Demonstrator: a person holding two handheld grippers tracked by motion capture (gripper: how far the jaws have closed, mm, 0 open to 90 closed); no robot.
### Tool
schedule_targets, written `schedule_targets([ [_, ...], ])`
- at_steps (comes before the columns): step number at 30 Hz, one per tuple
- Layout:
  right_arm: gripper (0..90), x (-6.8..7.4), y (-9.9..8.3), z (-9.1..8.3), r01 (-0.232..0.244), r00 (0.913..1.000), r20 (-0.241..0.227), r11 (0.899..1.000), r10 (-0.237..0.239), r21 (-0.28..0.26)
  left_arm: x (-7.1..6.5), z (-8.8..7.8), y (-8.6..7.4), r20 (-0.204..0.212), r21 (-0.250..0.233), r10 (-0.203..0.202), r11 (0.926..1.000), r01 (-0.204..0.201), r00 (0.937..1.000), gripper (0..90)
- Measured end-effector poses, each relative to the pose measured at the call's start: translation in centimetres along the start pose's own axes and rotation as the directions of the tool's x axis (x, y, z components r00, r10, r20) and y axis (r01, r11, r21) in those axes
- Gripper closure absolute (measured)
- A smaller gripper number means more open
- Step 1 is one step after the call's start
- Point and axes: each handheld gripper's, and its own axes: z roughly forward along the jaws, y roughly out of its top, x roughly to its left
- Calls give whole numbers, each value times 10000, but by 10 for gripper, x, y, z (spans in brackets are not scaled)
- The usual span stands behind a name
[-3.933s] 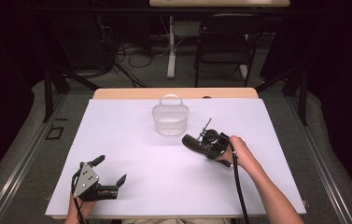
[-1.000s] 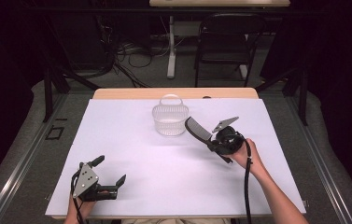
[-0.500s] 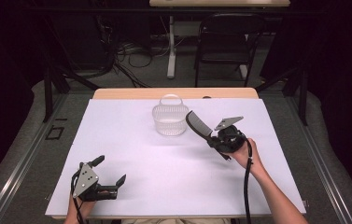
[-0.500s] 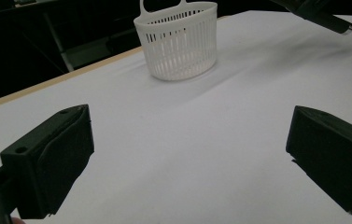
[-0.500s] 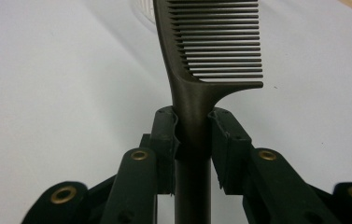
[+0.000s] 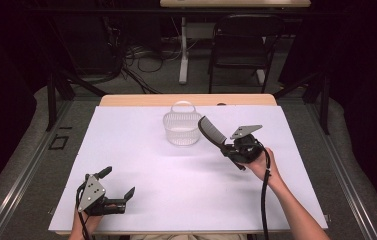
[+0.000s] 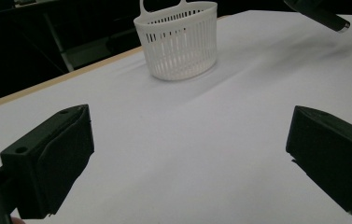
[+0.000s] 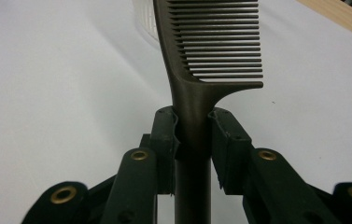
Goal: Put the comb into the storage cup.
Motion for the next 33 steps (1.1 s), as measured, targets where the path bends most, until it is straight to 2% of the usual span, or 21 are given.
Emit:
schedule_targets([
  [24,723,6,4,-1,199,9995,249,9948,-175,-998,0,1,0,-40,34,14,10000,-14,10000,10],
  [33,723,7,6,0,306,9992,271,9936,-278,-1087,0,1,0,-13,12,16,10000,-16,10000,11],
])
